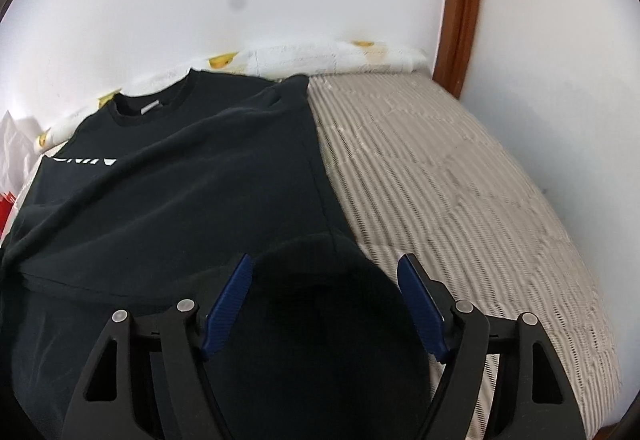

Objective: Fold small clothes

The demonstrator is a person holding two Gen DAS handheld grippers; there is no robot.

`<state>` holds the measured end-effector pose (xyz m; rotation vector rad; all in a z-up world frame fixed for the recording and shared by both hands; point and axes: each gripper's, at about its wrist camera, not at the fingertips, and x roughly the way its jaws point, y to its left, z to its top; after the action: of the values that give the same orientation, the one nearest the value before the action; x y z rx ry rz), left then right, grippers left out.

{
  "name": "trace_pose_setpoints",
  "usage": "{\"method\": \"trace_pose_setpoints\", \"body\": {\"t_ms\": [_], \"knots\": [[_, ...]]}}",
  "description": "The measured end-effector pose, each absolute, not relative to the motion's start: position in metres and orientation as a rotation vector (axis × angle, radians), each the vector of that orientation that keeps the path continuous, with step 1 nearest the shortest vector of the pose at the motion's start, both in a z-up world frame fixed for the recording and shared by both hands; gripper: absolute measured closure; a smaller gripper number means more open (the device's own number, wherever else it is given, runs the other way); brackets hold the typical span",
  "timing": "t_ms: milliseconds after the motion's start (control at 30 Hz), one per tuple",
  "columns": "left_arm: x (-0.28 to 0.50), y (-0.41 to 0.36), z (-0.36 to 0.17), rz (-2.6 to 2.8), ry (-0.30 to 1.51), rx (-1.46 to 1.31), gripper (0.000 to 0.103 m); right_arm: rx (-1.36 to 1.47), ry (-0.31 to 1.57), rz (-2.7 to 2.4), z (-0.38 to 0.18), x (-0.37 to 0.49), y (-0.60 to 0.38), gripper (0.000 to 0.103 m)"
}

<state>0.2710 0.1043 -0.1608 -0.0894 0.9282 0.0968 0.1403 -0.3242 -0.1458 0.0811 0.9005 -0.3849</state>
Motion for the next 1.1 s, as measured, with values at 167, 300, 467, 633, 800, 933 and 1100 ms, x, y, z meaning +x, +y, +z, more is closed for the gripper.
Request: {"method": "trace_pose_setpoints", "body": {"t_ms": [167, 300, 467, 633, 800, 933, 1100], "knots": [[0.245, 0.099, -0.145, 0.089, 0.9, -0.099, 0.084, 0.065, 0.867, -0.381, -0.13, 0.118, -0.32, 0.029], [0.223, 0.093, -0.134, 0.074, 0.894, -0.097, 0.084, 0.036, 0.849, -0.376, -0.118, 0.098, -0.313, 0.029], [0.188, 0.085, -0.121, 0.043, 0.885, -0.096, 0.084, 0.032, 0.824, -0.35, -0.102, 0.07, -0.307, 0.029], [0.152, 0.076, -0.113, -0.006, 0.876, -0.076, 0.084, 0.075, 0.849, -0.328, -0.095, 0.04, -0.307, 0.04], [0.12, 0.074, -0.109, 0.001, 0.859, -0.077, 0.084, 0.077, 0.861, -0.3, -0.095, 0.006, -0.301, 0.04], [0.101, 0.078, -0.11, -0.011, 0.874, -0.117, 0.084, 0.026, 0.843, -0.307, -0.094, -0.018, -0.292, 0.04], [0.077, 0.087, -0.113, 0.013, 0.864, -0.128, 0.068, 0.017, 0.839, -0.302, -0.095, -0.043, -0.29, 0.04]]}}
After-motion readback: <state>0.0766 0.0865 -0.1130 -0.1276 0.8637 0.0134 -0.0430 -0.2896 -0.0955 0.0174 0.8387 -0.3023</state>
